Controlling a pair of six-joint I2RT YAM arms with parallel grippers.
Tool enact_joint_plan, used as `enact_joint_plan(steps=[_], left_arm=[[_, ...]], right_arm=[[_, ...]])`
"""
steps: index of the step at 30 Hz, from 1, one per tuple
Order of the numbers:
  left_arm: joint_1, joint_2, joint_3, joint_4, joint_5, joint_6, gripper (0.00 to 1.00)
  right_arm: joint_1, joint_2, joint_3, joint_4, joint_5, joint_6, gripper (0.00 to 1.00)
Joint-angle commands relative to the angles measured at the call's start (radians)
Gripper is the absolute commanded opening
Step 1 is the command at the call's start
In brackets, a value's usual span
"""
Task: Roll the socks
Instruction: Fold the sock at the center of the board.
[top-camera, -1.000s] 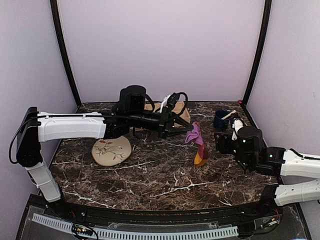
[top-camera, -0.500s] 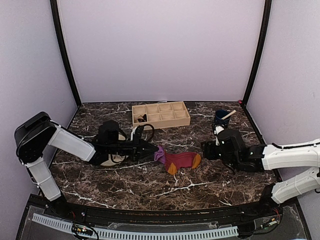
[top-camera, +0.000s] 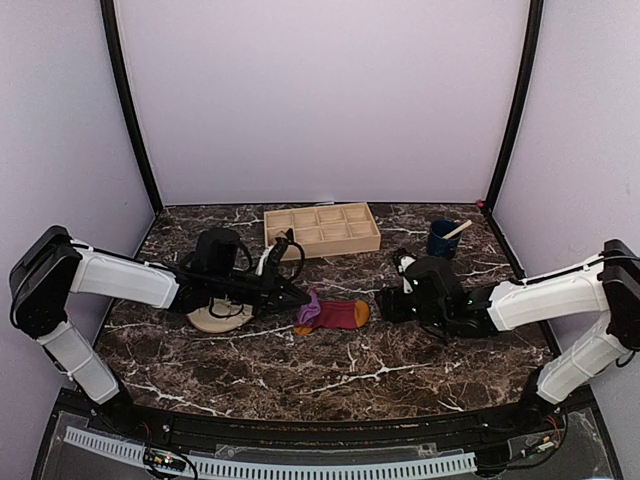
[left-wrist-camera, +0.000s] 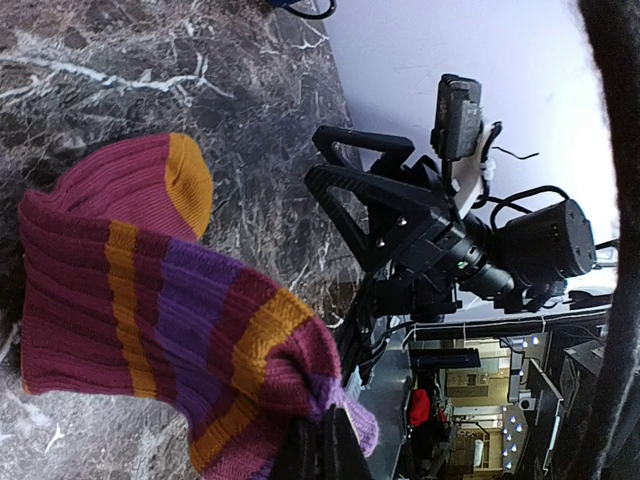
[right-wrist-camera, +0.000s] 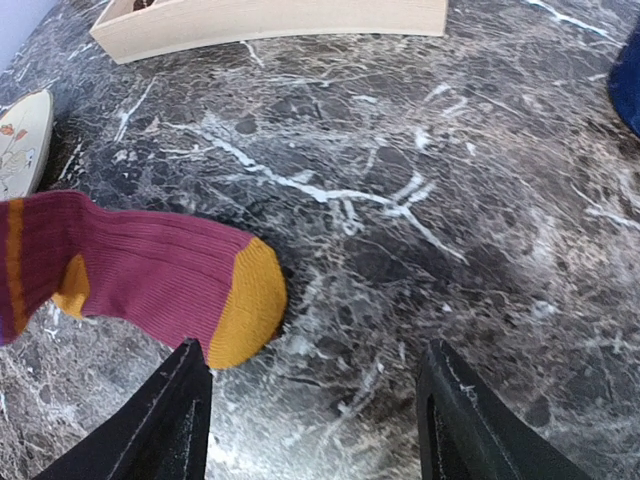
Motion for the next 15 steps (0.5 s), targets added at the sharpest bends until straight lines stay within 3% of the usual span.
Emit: enact_joint_plan(steps=[1,15], left_arm=[[0.005,0.006,0.027,-0.105,0.012,0.073,0.0],[0.025,0.055,0.193,-0.316,-0.043,0.145,0.05]], right_arm=[[0.001,0.062,0.056,0.077,-0.055,-0.021,0.64],[-0.003,0.26,0.138,0.14,-0.118,-0.022,0.64]])
